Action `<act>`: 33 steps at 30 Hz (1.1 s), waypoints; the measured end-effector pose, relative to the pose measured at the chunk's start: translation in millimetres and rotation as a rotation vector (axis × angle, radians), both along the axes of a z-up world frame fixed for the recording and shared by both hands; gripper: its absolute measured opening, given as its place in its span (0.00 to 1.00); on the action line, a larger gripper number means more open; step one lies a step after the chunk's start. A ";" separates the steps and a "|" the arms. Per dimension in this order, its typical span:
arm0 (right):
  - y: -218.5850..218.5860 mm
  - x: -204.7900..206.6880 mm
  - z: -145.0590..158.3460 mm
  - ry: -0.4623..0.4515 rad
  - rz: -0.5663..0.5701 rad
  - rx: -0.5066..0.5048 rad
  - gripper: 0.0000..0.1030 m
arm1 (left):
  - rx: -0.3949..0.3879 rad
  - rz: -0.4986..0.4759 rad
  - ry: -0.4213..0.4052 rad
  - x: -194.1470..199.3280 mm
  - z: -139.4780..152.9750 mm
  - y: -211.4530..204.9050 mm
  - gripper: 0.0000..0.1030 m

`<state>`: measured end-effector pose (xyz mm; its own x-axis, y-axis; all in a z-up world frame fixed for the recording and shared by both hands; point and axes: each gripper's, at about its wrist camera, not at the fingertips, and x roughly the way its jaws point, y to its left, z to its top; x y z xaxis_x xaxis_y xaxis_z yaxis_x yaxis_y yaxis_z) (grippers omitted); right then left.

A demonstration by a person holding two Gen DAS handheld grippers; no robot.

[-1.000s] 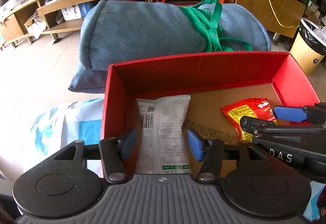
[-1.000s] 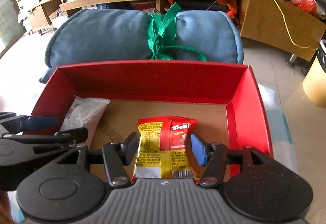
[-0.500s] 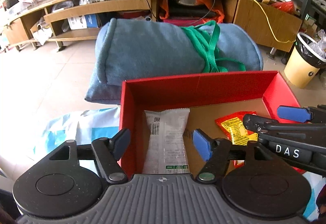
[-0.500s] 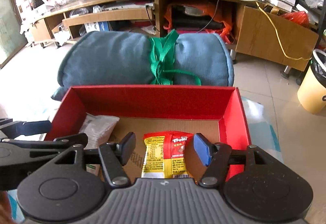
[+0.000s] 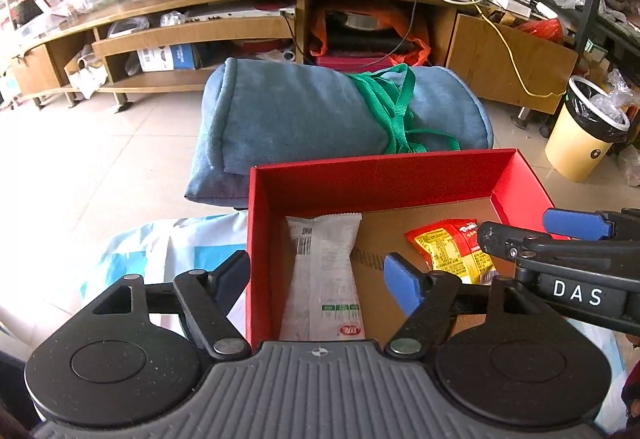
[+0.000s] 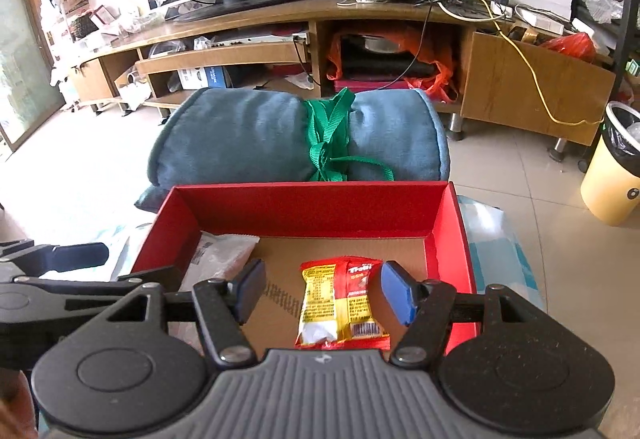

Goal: Organize snacks
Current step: 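Open both tools to release the bags into the red box, then move both tools back over the remaining snacks on the tablecloth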

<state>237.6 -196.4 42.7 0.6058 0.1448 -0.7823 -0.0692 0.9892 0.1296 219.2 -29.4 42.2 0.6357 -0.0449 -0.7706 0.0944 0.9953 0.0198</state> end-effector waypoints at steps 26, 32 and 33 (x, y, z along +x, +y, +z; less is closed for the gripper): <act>1.7 -54.4 7.7 0.023 0.017 0.023 0.62 | -0.031 -0.009 0.004 -51.2 6.4 10.5 0.81; 0.6 -66.5 6.6 0.029 0.016 0.029 0.62 | -0.029 -0.010 0.020 -63.6 2.2 13.3 0.82; 0.6 -68.2 6.7 0.031 0.016 0.031 0.62 | -0.029 -0.010 0.023 -65.7 1.4 14.3 0.82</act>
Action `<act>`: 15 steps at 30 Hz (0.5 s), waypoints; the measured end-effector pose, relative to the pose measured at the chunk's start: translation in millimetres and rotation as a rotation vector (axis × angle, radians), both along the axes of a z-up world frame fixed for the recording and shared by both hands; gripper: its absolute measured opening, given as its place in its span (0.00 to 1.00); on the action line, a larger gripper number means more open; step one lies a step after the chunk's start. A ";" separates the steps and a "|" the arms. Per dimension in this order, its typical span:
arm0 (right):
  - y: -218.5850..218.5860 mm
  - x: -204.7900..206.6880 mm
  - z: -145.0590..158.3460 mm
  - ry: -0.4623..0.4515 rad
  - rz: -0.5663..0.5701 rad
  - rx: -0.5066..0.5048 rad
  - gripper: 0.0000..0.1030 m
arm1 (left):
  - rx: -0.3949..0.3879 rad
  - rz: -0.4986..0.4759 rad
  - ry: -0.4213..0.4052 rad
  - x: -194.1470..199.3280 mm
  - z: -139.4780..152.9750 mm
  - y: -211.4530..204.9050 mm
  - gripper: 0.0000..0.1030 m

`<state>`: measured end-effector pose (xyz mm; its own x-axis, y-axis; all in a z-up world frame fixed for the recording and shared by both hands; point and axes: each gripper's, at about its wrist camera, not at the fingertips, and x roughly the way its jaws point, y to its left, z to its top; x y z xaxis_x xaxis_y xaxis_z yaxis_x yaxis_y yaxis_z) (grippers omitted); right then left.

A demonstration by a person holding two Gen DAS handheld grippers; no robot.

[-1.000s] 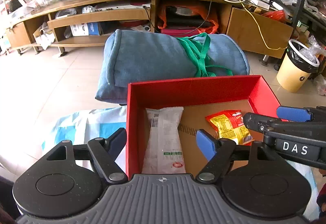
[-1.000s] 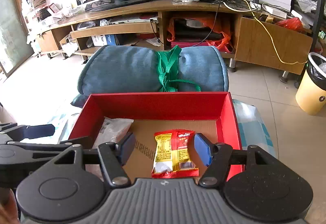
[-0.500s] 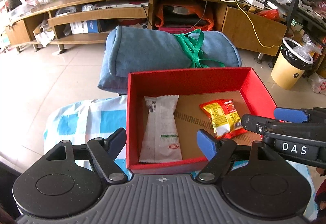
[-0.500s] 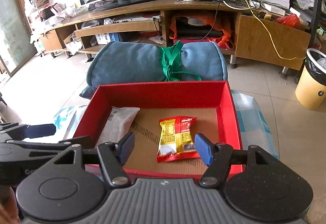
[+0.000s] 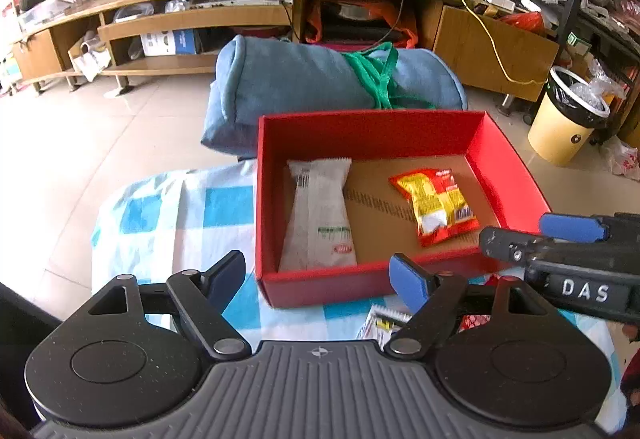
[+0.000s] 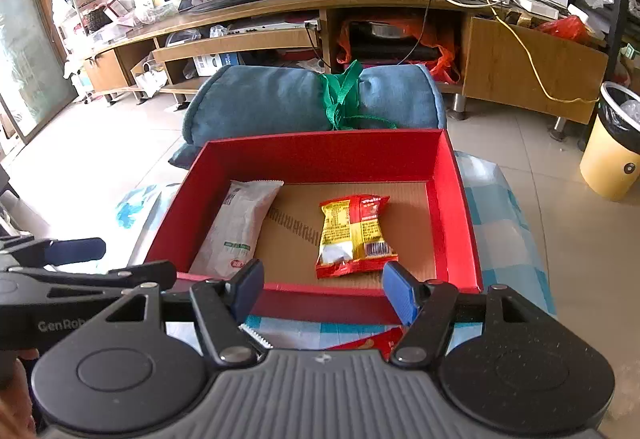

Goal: Organize snacks
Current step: 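Move both tools back over the remaining snacks on the tablecloth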

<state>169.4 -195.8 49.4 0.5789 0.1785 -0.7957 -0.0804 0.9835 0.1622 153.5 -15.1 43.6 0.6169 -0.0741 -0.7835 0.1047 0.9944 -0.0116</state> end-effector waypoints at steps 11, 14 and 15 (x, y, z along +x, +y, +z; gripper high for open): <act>9.4 -28.9 -6.1 0.038 0.034 0.004 0.62 | 0.016 0.010 0.068 -39.4 -18.1 22.6 0.83; 14.6 -37.9 -7.3 0.047 0.049 0.002 0.62 | 0.005 0.013 0.109 -52.8 -26.3 29.6 0.83; 16.3 -41.1 -7.5 0.052 0.055 0.002 0.62 | -0.001 0.017 0.122 -57.6 -28.4 32.2 0.83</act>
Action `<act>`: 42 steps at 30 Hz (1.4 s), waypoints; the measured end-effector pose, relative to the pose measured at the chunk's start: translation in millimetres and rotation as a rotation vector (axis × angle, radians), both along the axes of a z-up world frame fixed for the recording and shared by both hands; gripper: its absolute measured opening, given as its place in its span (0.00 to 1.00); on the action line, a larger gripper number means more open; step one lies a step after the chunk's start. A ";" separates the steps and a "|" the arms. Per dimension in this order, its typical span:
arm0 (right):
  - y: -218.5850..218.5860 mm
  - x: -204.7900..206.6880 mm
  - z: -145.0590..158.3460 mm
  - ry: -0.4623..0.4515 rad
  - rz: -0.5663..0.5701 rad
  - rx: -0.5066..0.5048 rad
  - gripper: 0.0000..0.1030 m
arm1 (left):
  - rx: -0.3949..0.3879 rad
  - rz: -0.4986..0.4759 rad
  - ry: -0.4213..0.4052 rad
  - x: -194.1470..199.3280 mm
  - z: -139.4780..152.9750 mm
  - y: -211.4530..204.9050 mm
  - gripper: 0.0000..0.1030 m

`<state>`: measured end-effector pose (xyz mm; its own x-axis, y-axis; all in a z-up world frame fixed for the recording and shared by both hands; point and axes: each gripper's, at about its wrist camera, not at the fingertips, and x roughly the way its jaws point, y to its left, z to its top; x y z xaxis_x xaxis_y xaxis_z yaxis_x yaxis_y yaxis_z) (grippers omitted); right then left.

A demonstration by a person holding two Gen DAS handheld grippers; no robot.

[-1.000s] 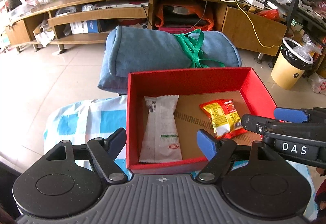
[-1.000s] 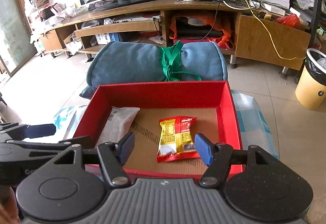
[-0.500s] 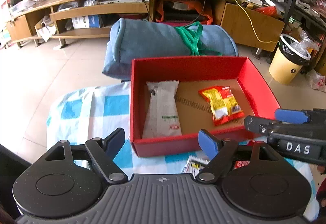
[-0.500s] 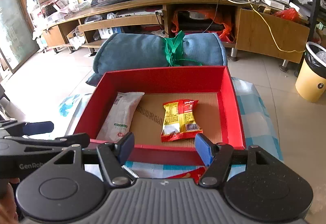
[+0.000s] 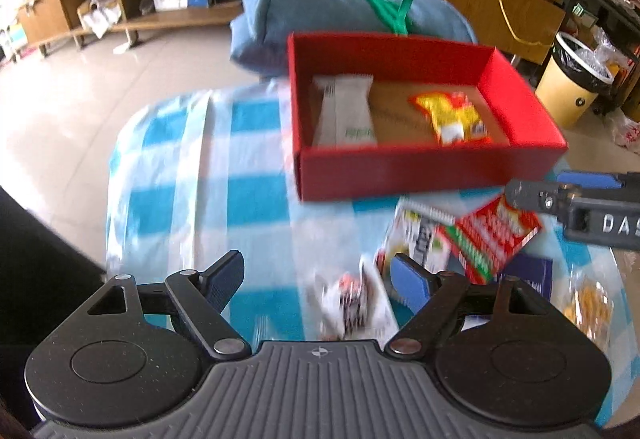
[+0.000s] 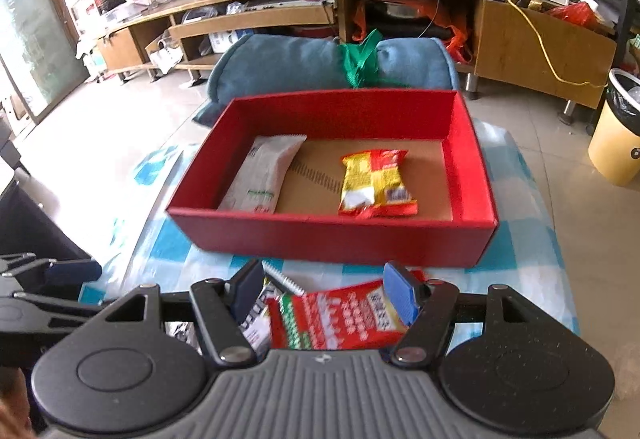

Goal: Organize snacks
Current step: 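Move both tools back over the remaining snacks on the tablecloth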

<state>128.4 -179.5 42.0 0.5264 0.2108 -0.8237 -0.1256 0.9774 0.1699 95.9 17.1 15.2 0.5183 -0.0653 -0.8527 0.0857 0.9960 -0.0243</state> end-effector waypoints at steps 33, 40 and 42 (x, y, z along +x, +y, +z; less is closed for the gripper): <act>-27.7 -44.9 5.0 0.033 -0.008 0.033 0.63 | -0.025 0.200 0.183 -33.1 -42.2 10.5 0.94; -55.4 -88.4 -10.1 0.135 -0.101 -0.025 0.63 | -0.012 0.192 0.177 -38.1 -44.1 10.6 0.93; -63.5 -100.0 -20.5 0.184 -0.137 -0.045 0.63 | 0.000 0.176 0.165 -39.8 -42.4 7.1 0.87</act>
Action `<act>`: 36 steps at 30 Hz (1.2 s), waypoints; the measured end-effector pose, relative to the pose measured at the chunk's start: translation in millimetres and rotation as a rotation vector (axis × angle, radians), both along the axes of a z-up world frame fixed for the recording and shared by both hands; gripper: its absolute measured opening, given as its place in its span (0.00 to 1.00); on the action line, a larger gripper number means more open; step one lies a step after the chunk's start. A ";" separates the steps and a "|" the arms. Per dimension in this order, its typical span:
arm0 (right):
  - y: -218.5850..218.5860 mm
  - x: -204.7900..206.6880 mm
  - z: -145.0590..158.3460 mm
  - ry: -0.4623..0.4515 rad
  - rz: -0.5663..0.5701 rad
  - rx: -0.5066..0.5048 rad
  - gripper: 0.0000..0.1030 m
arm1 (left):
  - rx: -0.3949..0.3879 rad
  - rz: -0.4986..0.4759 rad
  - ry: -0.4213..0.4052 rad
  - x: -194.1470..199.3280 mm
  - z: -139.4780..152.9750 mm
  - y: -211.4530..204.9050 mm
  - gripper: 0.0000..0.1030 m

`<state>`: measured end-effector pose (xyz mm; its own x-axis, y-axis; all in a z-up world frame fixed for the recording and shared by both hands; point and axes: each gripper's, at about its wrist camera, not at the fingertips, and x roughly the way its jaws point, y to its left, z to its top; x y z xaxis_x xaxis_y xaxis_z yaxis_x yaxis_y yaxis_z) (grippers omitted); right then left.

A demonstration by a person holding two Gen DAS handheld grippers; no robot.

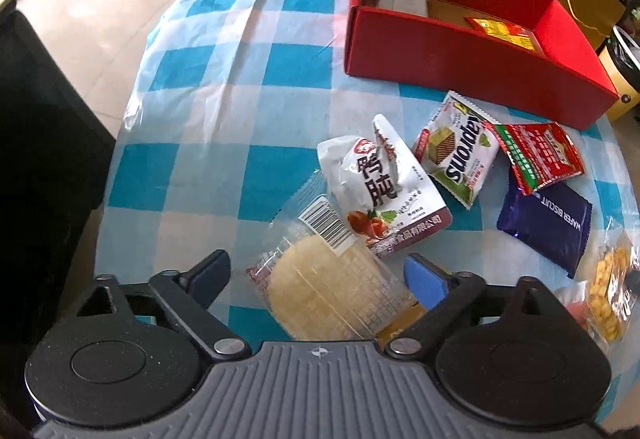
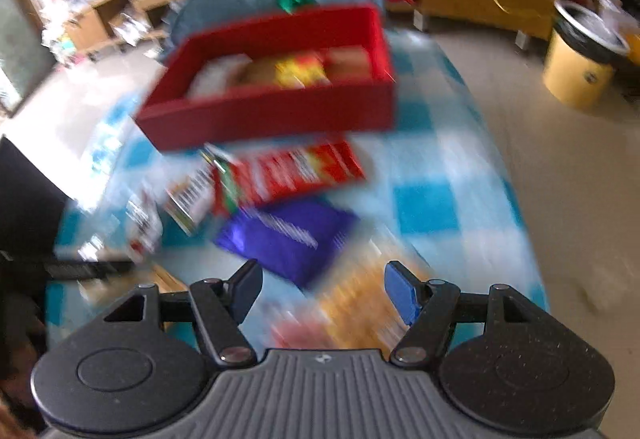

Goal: Organize snacks
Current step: 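Move both tools back over the remaining snacks on the tablecloth, then grasp the round cake pack with the left tool while the right tool grasps the waffle biscuit bag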

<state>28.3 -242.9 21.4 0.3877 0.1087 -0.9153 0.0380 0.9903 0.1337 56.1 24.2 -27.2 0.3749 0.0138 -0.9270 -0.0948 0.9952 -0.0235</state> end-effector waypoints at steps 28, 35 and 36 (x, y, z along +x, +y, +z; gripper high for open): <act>3.1 38.9 -52.0 0.143 -0.181 -0.027 0.93 | -0.110 -0.034 0.006 -1.1 2.8 3.5 0.89; 11.4 31.3 -58.5 0.146 -0.103 -0.066 0.85 | -0.119 0.020 0.072 3.9 -11.9 9.5 0.94; 12.1 29.8 -57.4 0.140 -0.091 -0.070 0.84 | -0.137 0.024 0.091 4.5 -15.3 9.5 0.93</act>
